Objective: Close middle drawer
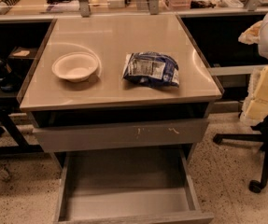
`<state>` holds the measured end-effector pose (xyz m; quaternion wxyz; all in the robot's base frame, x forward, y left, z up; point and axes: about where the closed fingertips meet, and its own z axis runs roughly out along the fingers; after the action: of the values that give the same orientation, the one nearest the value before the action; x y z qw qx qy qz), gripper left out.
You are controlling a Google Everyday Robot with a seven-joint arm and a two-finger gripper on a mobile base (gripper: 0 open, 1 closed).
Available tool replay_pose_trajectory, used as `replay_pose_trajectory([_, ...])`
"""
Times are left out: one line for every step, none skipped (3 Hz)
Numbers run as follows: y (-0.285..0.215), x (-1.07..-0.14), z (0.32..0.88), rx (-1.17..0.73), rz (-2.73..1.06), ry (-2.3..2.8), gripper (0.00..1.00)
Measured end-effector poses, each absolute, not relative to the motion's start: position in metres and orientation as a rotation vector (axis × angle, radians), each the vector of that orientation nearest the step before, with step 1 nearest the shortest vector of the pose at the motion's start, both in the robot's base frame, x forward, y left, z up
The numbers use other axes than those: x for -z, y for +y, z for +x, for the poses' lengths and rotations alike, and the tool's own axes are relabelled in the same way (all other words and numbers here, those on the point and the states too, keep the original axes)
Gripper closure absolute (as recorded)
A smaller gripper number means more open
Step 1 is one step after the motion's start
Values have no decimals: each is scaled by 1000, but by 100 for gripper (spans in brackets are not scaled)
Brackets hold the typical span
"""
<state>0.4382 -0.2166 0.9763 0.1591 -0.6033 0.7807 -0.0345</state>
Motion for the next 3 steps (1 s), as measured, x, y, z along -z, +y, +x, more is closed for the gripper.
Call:
replay_pose_trajectory([-217,-976,438,99,-1724,2232,0])
replay_pose_trajectory([-217,-976,438,99,-1724,2232,19])
replay_pose_trajectory([-217,-976,438,99,-1724,2232,43])
